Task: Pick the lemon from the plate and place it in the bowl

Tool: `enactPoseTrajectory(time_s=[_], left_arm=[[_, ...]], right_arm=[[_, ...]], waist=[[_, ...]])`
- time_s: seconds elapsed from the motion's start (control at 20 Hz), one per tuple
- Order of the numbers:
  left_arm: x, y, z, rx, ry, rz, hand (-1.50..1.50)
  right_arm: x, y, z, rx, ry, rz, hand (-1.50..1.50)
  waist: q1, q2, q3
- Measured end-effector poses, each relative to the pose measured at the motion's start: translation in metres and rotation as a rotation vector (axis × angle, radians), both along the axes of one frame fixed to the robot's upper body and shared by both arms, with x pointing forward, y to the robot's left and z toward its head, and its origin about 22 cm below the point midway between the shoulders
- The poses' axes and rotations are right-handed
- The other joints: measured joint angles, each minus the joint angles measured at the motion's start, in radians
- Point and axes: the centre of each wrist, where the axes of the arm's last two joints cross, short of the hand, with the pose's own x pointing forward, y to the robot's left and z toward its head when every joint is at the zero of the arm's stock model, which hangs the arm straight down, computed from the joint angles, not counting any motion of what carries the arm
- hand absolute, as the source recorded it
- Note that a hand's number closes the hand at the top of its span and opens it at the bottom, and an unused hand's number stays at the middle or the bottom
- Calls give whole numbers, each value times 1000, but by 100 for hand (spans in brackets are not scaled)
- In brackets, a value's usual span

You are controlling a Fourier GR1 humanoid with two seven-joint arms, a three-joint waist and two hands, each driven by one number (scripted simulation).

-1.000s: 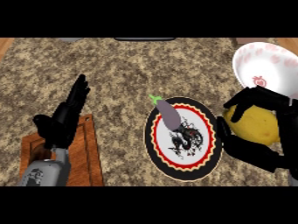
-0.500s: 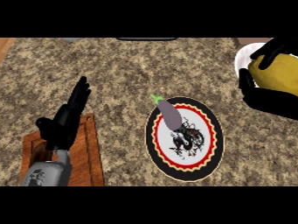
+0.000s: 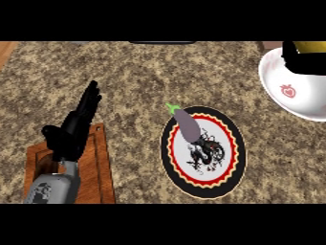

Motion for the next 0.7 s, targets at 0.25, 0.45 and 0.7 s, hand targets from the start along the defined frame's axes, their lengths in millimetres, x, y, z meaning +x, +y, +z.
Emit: enactPoseTrajectory(time_s=[0.25,0.45,0.7], left_arm=[[0,7,3,-6,-1,-4,0],[1,11,3,-7,-2,-4,0],[1,3,2,-5,-4,-6,0]], right_arm=[[29,-30,-22,-113,23,-80,150],[47,-58,-50,-135,41,-128,150],[67,-88,-80,-173,61,-177,150]], waist=[[3,2,0],[3,2,1],[7,4,1]])
